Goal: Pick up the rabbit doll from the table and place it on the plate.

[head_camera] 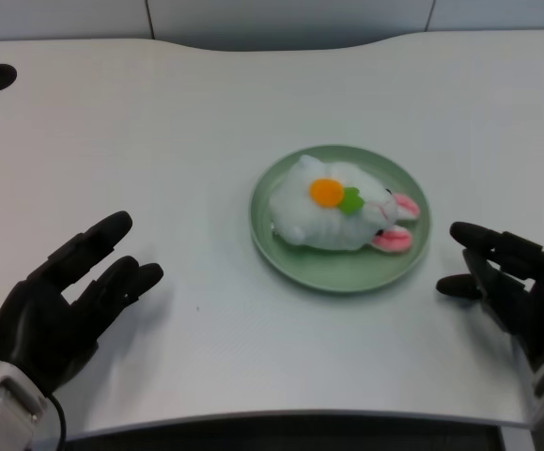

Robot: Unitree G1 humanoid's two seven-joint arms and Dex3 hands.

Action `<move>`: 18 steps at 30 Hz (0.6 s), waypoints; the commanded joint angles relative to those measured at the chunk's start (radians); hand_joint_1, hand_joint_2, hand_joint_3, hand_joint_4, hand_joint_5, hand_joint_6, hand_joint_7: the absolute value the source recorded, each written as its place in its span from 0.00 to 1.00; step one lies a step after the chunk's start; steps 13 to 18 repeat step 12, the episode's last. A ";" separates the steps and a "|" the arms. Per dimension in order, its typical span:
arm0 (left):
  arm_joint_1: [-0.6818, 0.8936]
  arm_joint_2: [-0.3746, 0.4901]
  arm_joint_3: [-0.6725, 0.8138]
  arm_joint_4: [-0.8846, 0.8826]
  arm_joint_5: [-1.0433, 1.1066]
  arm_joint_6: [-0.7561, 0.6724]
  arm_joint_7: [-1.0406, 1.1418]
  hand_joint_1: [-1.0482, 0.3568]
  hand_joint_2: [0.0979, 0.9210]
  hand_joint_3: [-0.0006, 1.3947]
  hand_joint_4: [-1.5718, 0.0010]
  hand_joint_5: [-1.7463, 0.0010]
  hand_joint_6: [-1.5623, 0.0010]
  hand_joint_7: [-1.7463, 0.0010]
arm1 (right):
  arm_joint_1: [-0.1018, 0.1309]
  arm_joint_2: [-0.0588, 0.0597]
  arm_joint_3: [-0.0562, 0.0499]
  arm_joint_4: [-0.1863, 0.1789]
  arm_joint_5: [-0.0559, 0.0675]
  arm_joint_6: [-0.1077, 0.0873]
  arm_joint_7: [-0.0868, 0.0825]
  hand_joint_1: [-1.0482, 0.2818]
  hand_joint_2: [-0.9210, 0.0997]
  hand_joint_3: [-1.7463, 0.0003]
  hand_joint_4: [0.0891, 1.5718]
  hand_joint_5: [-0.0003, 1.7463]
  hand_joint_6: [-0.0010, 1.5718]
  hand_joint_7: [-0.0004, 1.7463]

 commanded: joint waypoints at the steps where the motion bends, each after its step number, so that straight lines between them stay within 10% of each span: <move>1: 0.013 -0.003 0.007 -0.001 -0.002 0.010 0.009 0.50 1.00 0.18 0.83 0.46 0.68 0.98 | -0.007 -0.007 0.002 0.006 -0.002 -0.020 0.000 0.47 0.00 0.90 0.53 0.49 0.66 0.00; 18: 0.012 -0.010 0.012 -0.006 -0.008 0.019 0.017 0.49 1.00 0.16 0.84 0.46 0.68 0.99 | -0.016 -0.007 -0.008 0.021 0.017 -0.021 0.016 0.46 0.00 0.91 0.54 0.48 0.66 0.00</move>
